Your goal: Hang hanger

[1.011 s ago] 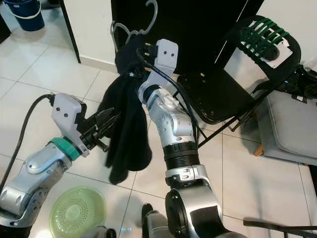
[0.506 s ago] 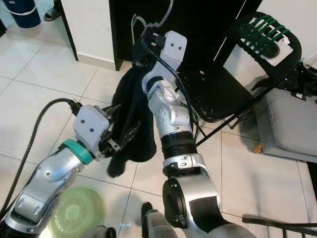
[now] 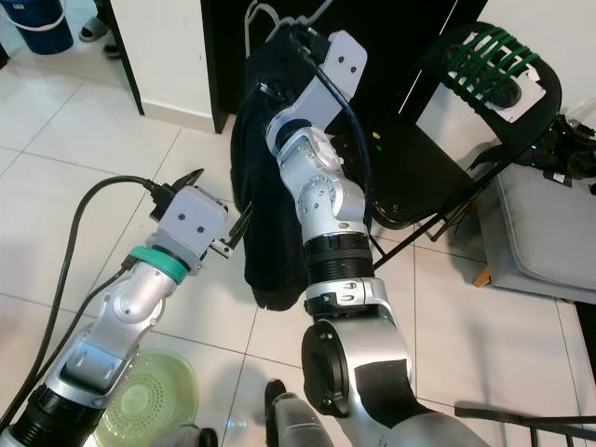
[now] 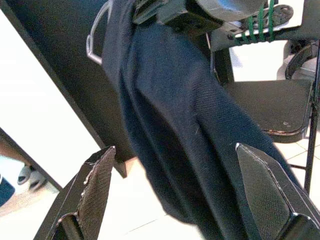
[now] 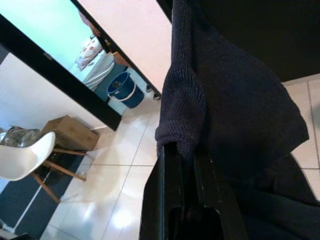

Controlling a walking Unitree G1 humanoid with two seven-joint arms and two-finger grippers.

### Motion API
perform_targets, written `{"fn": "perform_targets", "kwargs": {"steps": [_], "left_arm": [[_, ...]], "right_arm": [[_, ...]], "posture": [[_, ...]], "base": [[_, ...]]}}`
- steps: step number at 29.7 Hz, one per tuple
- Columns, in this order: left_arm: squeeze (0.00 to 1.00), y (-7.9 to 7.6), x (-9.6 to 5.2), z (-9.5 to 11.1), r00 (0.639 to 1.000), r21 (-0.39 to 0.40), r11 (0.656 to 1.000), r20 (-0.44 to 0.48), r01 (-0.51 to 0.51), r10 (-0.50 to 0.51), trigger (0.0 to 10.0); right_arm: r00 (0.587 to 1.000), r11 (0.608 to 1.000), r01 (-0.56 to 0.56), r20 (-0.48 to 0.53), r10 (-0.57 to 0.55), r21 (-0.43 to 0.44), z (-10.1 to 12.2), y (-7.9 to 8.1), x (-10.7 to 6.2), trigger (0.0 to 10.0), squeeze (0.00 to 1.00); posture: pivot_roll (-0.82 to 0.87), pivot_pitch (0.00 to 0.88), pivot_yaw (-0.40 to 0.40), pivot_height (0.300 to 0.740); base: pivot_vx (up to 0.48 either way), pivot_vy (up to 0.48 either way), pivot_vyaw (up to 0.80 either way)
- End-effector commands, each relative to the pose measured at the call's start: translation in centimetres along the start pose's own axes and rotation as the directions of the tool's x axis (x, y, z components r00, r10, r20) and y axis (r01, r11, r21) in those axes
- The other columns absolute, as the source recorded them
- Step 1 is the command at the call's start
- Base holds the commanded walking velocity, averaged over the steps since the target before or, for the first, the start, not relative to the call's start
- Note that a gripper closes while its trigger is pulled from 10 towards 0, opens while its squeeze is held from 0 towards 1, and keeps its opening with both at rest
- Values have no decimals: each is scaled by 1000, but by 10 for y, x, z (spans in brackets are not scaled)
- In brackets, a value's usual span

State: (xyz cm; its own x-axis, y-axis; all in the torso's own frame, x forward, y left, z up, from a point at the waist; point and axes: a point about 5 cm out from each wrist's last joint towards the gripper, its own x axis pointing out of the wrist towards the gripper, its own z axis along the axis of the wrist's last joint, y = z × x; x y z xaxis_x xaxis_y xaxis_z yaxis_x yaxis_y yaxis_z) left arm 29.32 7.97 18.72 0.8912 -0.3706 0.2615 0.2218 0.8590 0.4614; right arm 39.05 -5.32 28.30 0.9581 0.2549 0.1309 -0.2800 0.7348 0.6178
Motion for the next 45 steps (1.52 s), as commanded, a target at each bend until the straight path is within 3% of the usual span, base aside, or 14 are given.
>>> {"fn": "perform_targets", "kwargs": {"steps": [1, 9, 13, 26, 27, 29, 30, 31, 32, 35, 36, 38, 39, 45], "left_arm": [[0, -7, -1, 0, 1000, 2, 1000, 9, 27, -27, 10000], [0, -19, 3, 5, 995, 66, 997, 80, 49, -54, 10000], [0, -21, 5, 7, 989, 178, 984, 140, 12, -38, 10000], [0, -12, 14, 6, 974, 346, 931, 223, -120, 43, 9569], [0, -7, 16, 3, 973, 364, 919, 218, -151, 74, 8157], [0, -7, 16, 3, 973, 364, 919, 218, -151, 74, 8157], [0, -2, 19, -1, 974, 377, 910, 205, -173, 100, 6667], [0, -2, 19, -1, 974, 377, 910, 205, -173, 100, 6667], [0, 2, 22, -4, 972, 382, 903, 194, -196, 130, 4510], [0, 5, 24, -7, 971, 387, 898, 189, -211, 147, 4157], [0, 8, 25, -9, 968, 386, 894, 184, -228, 168, 2588], [0, 10, 27, -9, 965, 392, 887, 192, -243, 180, 2235], [0, 11, 27, -10, 963, 394, 884, 196, -252, 187, 0], [0, 13, 31, -7, 953, 396, 875, 230, -277, 198, 0]], "right_arm": [[997, 994, -80, -6, 80, 69, -7, 29, 0, 10000, 0], [990, 984, -109, -70, 119, 137, -12, 34, 2, 10000, 0], [986, 981, -123, -92, 137, 149, -14, 36, 1, 10000, 0], [982, 978, -128, -114, 148, 165, -16, 37, -1, 10000, 0], [980, 975, -140, -117, 161, 170, -15, 40, -1, 10000, 0], [980, 975, -140, -117, 161, 170, -15, 40, -1, 10000, 0], [978, 973, -151, -120, 173, 174, -15, 41, -2, 10000, 0], [978, 973, -151, -120, 173, 174, -15, 41, -2, 10000, 0], [975, 971, -164, -120, 186, 175, -14, 44, -2, 10000, 0], [973, 969, -176, -121, 198, 176, -14, 46, -3, 10000, 0], [970, 967, -186, -121, 209, 174, -13, 48, -4, 10000, 0], [969, 966, -195, -121, 217, 172, -13, 49, -4, 10000, 0], [968, 965, -200, -121, 222, 171, -13, 50, -4, 10000, 0], [963, 966, -206, -143, 229, 156, -18, 51, -7, 10000, 0]], "posture": [[-66, 127, -39, 740], [-65, 127, -47, 740], [-67, 128, -48, 740], [-70, 126, -50, 740], [-71, 124, -50, 740], [-71, 124, -50, 740], [-70, 121, -50, 740], [-70, 121, -50, 740], [-71, 120, -50, 740], [-73, 117, -50, 740], [-73, 117, -50, 740], [-74, 115, -50, 740], [-74, 115, -50, 740], [-74, 117, -50, 740]], "base": [[0, 0, 0], [0, 0, 0], [0, 0, 0], [0, 0, 0], [0, 0, 0], [0, 0, 0], [0, 0, 0], [0, 0, 0], [0, 0, 0], [0, 0, 0], [0, 0, 0], [0, 0, 0], [0, 0, 0], [0, 0, 0]]}}
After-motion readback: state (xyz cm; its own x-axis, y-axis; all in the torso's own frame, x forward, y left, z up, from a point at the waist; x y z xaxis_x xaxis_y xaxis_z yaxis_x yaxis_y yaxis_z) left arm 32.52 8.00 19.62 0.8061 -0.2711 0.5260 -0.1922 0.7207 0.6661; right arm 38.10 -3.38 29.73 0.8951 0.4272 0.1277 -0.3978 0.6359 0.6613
